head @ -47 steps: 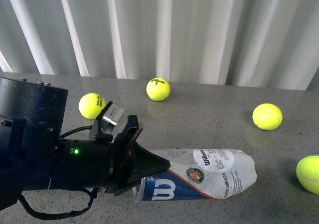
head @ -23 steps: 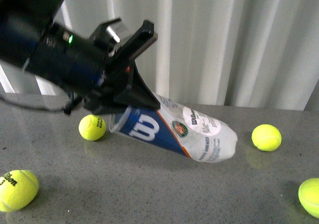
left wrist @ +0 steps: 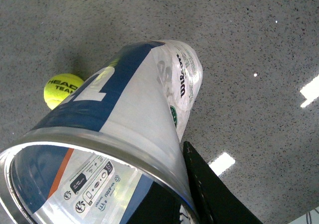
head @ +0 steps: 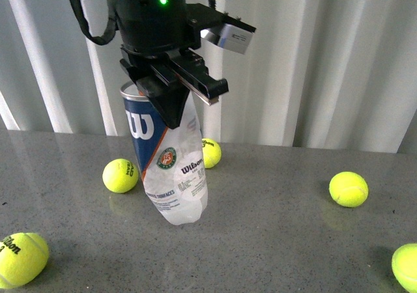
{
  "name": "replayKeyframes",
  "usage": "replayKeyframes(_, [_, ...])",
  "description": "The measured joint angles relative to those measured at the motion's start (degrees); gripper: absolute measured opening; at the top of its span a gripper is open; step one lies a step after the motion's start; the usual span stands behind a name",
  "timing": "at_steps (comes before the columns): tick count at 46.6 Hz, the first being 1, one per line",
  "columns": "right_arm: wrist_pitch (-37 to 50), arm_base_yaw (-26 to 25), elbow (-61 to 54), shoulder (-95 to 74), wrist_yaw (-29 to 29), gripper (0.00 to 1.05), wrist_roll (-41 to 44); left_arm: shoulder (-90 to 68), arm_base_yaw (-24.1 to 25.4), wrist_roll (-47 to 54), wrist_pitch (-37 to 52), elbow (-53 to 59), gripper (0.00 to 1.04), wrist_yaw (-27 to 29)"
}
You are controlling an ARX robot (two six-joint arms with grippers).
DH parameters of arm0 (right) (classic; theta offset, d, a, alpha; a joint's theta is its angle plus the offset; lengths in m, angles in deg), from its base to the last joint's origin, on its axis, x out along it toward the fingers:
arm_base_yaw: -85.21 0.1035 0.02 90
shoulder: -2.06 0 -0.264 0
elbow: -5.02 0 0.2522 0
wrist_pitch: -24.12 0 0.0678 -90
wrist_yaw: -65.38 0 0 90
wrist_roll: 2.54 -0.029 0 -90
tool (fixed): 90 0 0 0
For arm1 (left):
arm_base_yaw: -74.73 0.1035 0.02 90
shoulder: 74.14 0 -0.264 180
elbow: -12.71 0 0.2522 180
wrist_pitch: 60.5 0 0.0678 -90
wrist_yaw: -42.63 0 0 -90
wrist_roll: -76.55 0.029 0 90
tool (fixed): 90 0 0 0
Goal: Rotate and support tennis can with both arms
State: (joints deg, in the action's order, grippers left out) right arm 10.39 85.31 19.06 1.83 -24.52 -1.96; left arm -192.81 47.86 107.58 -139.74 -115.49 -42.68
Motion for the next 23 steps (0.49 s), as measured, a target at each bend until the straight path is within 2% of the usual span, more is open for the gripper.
replayKeyframes(10, [0.0, 0.0, 0.0, 0.0, 0.0, 0.98, 0.0, -0.7, -2.1, 0.8, 3.1, 4.5, 0.04, 0.3])
replayKeyframes(23, [0.0, 0.0, 0.0, 0.0, 0.0, 0.98, 0.0, 0.2, -2.3, 0.4, 9.6, 13.4, 0.04, 0.9])
